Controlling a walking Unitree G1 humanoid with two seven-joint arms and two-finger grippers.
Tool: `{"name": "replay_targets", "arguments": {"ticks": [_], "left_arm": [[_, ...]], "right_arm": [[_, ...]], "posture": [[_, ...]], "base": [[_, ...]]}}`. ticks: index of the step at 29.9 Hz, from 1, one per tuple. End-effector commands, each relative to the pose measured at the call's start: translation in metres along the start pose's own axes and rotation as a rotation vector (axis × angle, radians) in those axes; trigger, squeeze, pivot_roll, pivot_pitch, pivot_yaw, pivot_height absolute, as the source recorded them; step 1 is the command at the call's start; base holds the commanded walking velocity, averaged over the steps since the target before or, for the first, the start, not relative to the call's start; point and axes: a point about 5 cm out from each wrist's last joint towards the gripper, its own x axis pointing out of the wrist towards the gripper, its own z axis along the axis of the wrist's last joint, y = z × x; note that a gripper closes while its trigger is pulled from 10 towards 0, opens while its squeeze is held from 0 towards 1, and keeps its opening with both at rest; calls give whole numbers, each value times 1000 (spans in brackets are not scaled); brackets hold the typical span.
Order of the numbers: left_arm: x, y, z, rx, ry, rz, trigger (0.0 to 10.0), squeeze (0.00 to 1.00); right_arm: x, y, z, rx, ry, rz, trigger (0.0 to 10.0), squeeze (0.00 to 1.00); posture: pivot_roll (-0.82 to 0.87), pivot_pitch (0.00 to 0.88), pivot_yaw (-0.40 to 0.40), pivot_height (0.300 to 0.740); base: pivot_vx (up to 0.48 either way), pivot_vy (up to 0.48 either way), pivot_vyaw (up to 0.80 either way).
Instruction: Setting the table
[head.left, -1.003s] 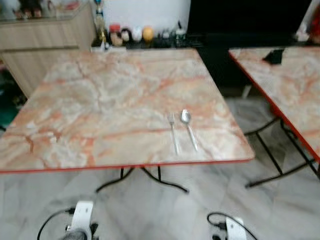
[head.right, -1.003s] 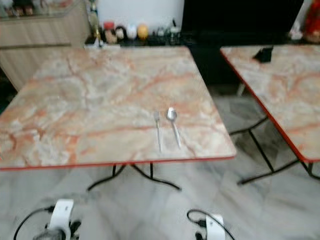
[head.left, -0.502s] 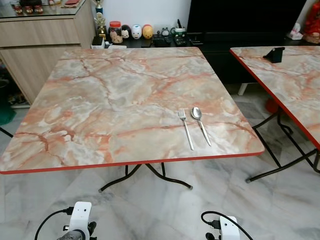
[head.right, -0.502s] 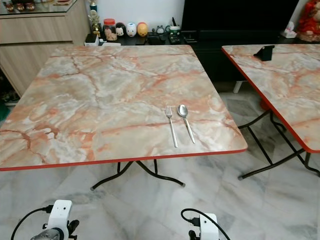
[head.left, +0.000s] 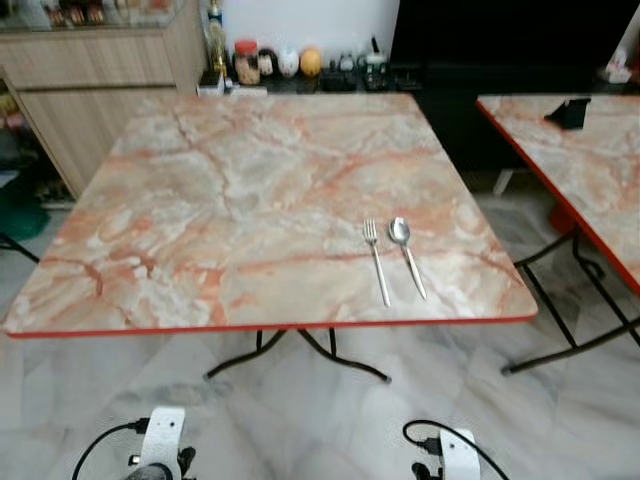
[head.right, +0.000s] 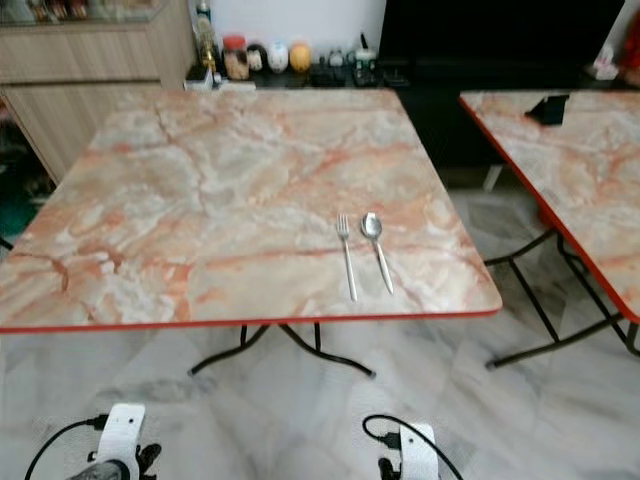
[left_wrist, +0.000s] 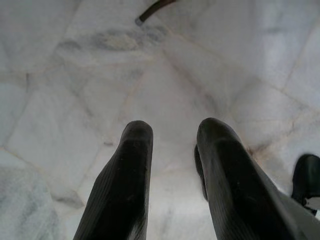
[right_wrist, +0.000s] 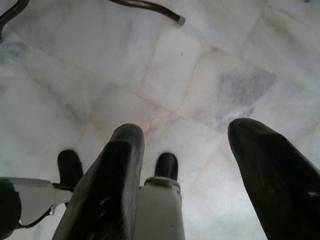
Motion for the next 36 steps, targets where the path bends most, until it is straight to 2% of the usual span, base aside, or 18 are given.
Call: {"name": "replay_targets", "arguments": {"ticks": [1, 7, 36], "left_arm": [[0, 1, 1, 10, -1, 2, 10000, 0], [0, 1, 1, 29, 0, 13, 10000, 0], [-1, 0, -4, 22, 6, 12, 10000, 0]], "right_arm": [[0, 0, 1, 9, -8, -4, 10000, 0], [0, 0, 1, 9, -7, -1, 10000, 0], [0, -1, 0, 4, -6, -1, 10000, 0]], "posture": [[20, 4, -17, 740], [22, 5, -17, 740], [18, 9, -21, 740]], "base": [[337, 0, 0], [327, 0, 0], [0, 0, 0]]}}
